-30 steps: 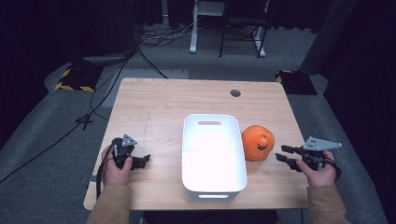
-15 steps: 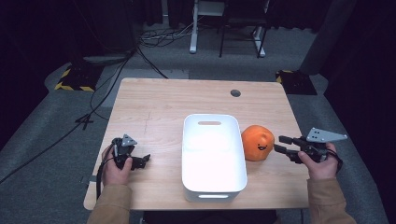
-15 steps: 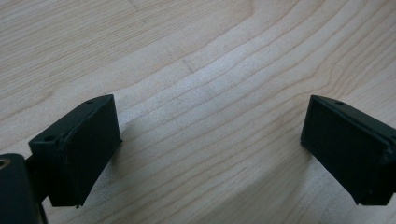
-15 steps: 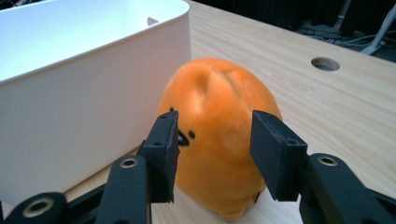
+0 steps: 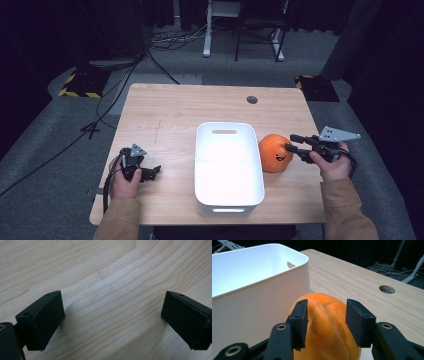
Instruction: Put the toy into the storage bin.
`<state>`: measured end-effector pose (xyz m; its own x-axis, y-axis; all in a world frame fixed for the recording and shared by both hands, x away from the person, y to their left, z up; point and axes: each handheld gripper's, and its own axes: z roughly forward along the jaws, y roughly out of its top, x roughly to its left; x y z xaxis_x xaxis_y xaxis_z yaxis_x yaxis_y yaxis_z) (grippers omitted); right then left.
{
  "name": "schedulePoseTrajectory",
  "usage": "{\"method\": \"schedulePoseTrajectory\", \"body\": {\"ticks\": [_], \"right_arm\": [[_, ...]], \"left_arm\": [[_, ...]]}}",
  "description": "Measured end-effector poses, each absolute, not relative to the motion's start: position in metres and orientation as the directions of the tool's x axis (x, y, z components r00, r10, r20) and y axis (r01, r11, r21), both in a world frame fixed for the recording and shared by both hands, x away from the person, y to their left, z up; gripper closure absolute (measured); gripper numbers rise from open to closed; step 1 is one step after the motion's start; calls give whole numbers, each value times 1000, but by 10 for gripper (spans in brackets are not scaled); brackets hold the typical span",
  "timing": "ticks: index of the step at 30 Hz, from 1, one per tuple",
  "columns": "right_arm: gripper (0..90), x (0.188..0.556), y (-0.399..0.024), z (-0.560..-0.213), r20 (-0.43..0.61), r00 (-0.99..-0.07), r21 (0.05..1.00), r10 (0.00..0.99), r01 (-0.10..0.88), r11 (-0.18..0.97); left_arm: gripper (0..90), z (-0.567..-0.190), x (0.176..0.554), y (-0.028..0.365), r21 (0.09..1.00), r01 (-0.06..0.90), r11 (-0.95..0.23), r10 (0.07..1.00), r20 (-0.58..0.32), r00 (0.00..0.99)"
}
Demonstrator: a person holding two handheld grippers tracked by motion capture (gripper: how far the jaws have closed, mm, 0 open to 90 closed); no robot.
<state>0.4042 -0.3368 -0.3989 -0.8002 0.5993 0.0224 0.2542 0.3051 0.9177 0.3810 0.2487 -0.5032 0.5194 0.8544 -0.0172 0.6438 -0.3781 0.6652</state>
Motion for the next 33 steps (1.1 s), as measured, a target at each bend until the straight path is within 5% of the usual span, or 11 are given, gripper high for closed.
{"method": "schedulePoseTrajectory", "body": {"ticks": [4, 10, 33], "right_arm": [[569, 412, -331, -404, 28, -806, 914, 591, 260, 312], [807, 416, -325, -408, 19, -840, 919, 543, 229, 322], [831, 397, -351, -363, -4, -899, 963, 438, 115, 245]], "left_arm": [[52, -503, 381, 249, 665, 644, -378, 854, -17, 519], [52, -503, 381, 249, 665, 644, -378, 854, -18, 519], [52, -503, 381, 249, 665, 644, -378, 854, -18, 520]]}}
